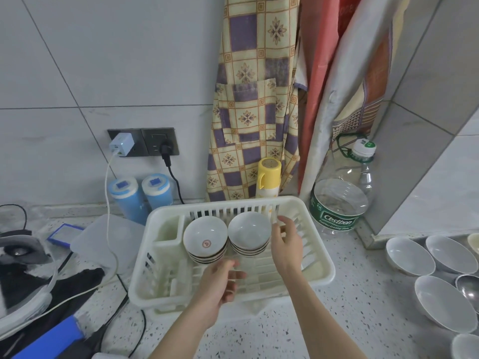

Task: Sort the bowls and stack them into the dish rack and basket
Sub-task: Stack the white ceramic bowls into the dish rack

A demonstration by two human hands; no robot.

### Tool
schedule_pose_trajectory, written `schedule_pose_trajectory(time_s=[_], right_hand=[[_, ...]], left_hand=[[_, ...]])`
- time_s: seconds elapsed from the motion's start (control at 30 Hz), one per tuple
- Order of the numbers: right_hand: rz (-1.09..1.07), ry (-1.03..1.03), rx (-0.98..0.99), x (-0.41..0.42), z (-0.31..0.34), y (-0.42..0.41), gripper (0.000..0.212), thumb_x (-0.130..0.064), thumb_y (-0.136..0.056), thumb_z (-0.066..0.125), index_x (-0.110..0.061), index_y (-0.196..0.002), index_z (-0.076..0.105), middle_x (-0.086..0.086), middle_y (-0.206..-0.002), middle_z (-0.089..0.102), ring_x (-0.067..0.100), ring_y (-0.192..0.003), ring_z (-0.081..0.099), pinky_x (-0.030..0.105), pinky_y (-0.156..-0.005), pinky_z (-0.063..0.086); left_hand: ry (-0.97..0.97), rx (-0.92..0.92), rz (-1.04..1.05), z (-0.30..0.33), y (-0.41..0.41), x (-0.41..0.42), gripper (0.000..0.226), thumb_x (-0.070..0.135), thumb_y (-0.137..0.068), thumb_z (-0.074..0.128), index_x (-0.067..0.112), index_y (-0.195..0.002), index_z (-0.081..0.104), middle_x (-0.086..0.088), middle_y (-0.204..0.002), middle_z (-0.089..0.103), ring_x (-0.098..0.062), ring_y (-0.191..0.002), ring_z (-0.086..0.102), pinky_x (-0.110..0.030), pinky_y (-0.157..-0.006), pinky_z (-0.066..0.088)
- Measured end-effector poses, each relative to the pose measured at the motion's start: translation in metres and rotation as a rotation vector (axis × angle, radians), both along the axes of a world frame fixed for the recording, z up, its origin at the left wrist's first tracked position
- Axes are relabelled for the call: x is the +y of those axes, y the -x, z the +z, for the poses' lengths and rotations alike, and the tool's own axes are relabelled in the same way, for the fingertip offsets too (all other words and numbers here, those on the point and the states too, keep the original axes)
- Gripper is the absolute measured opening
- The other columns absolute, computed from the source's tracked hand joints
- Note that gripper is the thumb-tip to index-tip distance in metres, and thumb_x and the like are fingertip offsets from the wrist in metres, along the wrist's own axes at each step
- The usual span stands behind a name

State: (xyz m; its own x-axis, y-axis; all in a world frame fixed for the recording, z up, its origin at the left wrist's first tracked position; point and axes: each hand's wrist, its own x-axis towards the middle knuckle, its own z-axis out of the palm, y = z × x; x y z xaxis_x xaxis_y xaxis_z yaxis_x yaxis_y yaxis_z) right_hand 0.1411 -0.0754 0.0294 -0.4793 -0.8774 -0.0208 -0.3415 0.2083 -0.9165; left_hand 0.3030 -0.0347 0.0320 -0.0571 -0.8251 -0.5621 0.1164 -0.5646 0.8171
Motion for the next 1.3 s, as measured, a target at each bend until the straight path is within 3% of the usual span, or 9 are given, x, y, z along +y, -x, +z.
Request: schedule_pose_trajectory(time_s=[0.13,0.47,0.73,0.83,0.93,1.07,1.17,1.3], right_hand=[[0.052,0.121,-0.002,0.028,0.007,0.018,0.027,-0.019,-0.095,0.049,-0.033,-0.116,0.057,-0.014,-0.077,0.063,0.005,-0.047,0.049,0.023,-0.05,0.04],[-0.118,0.076,-0.05,0.127,-0.003,0.137,0.032,-0.01,-0.092,0.049,-0.036,-0.103,0.063,-0.01,-0.072,0.067,0.003,-0.043,0.045,0.019,-0.04,0.037],[-0.181,-0.061,-0.03,0.183,-0.012,0.268,0.028,-0.012,-0.09,0.05,-0.034,-0.098,0.065,-0.011,-0.077,0.068,-0.003,-0.068,0.058,0.027,-0.057,0.042],[-0.206,-0.147,-0.008,0.196,-0.017,0.314,0.028,-0.011,-0.089,0.049,-0.029,-0.102,0.065,-0.007,-0.089,0.07,0.009,-0.084,0.059,0.028,-0.063,0.041],[-0.208,-0.196,-0.005,0.205,-0.023,0.351,0.029,-0.009,-0.089,0.048,-0.023,-0.108,0.064,-0.006,-0.089,0.07,0.016,-0.086,0.062,0.031,-0.066,0.045],[-0.196,-0.283,0.044,0.213,-0.029,0.386,0.027,-0.013,-0.088,0.048,-0.021,-0.107,0.066,-0.004,-0.092,0.069,0.014,-0.082,0.062,0.029,-0.061,0.045],[-0.196,-0.344,0.049,0.214,-0.035,0.392,0.025,-0.017,-0.088,0.047,-0.023,-0.104,0.065,-0.001,-0.091,0.069,0.023,-0.083,0.063,0.034,-0.068,0.048],[-0.182,-0.372,0.041,0.218,-0.042,0.405,0.026,-0.017,-0.087,0.048,-0.021,-0.104,0.068,0.002,-0.084,0.069,0.023,-0.078,0.062,0.031,-0.06,0.042]], left_hand=[[0.01,-0.012,-0.046,0.005,0.011,0.019,0.021,0.022,-0.096,0.054,0.004,-0.102,0.065,-0.003,-0.065,0.069,-0.01,-0.043,0.045,-0.021,-0.038,0.029],[-0.064,-0.043,-0.183,-0.012,0.11,0.078,0.02,0.017,-0.096,0.051,0.003,-0.099,0.065,-0.003,-0.062,0.067,-0.013,-0.044,0.045,-0.022,-0.039,0.028],[-0.194,-0.128,-0.42,-0.04,0.252,0.127,0.018,0.025,-0.093,0.052,0.015,-0.105,0.06,-0.005,-0.076,0.073,-0.012,-0.046,0.047,-0.021,-0.04,0.031],[-0.223,-0.176,-0.504,-0.053,0.297,0.143,0.025,0.037,-0.093,0.052,0.021,-0.112,0.054,-0.005,-0.087,0.074,-0.011,-0.047,0.046,-0.02,-0.04,0.03],[-0.247,-0.2,-0.541,-0.064,0.33,0.155,0.035,0.044,-0.091,0.053,0.026,-0.12,0.048,-0.006,-0.097,0.075,-0.01,-0.046,0.048,-0.018,-0.041,0.029],[-0.227,-0.21,-0.588,-0.072,0.364,0.166,0.047,0.055,-0.081,0.059,0.031,-0.12,0.048,-0.006,-0.097,0.075,-0.01,-0.045,0.051,-0.017,-0.041,0.03],[-0.204,-0.22,-0.619,-0.077,0.373,0.171,0.04,0.051,-0.079,0.057,0.038,-0.117,0.049,-0.007,-0.098,0.075,-0.009,-0.043,0.052,-0.017,-0.04,0.03],[-0.203,-0.156,-0.586,-0.081,0.388,0.176,0.027,0.029,-0.083,0.054,0.038,-0.108,0.053,-0.007,-0.088,0.074,-0.009,-0.042,0.051,-0.019,-0.04,0.031]])
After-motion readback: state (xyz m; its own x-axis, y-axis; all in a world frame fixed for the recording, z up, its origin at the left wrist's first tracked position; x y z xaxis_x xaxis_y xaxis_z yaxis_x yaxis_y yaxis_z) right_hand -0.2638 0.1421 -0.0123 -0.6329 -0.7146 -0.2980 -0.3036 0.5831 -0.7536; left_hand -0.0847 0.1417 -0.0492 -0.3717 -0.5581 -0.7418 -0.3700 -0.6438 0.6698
